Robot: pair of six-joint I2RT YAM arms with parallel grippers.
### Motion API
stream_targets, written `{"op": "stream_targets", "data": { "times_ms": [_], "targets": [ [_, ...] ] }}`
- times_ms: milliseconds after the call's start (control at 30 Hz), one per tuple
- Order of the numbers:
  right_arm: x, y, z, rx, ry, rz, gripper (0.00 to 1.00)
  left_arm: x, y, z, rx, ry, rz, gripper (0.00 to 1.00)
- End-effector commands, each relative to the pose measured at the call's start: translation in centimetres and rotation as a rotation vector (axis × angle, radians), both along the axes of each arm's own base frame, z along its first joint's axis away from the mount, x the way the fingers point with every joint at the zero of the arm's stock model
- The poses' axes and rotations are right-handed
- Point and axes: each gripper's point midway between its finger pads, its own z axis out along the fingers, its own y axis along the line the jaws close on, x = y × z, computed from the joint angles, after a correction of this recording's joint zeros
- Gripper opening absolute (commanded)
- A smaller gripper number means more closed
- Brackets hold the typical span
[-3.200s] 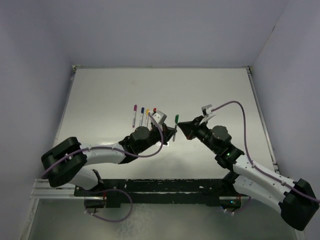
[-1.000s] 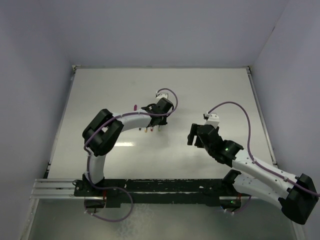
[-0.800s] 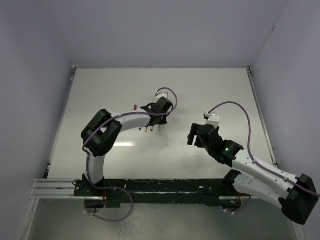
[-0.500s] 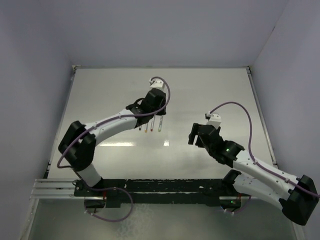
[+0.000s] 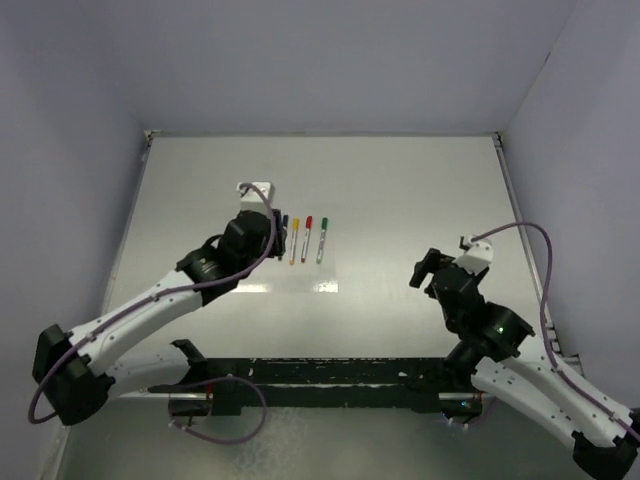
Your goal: Insert the pens into the pen caps
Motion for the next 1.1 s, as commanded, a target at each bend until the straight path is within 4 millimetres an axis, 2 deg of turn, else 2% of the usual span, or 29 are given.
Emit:
{"op": "stream_targets", "data": {
  "times_ms": [0,133,300,633,900,1067],
  "targets": [
    [-1.5,-4.0,1.2,-0.014,-0.069,-0.124,0.85,-2.6,5.2,2.6,-0.041,-0.057,0.139,0.43],
    [-2.0,-4.8,1.5,0.000,-0.079,-0.149,0.86,-4.8,8.2,3.3,-0.062,-0.071,0.195,0.44],
    [-1.7,-4.2,0.9,-0.038,-0.027,-0.142,0.86,-6.0,10.3,3.4,-0.063,-0.079,0.239,0.46],
    [-1.3,-3.9,0.7,-0.070,-0.012,-0.136,0.86,-5.6,10.5,1.9,-0.019,-0.023,0.297,0.47],
    [-1.4,-4.1,0.7,-0.059,-0.022,-0.140,0.87,-5.5,10.6,1.9,-0.040,-0.058,0.293,0.43],
    [-1.5,-4.1,0.7,-0.059,-0.019,-0.145,0.89,-5.6,10.6,2.3,-0.058,-0.080,0.282,0.45]
  ]
}}
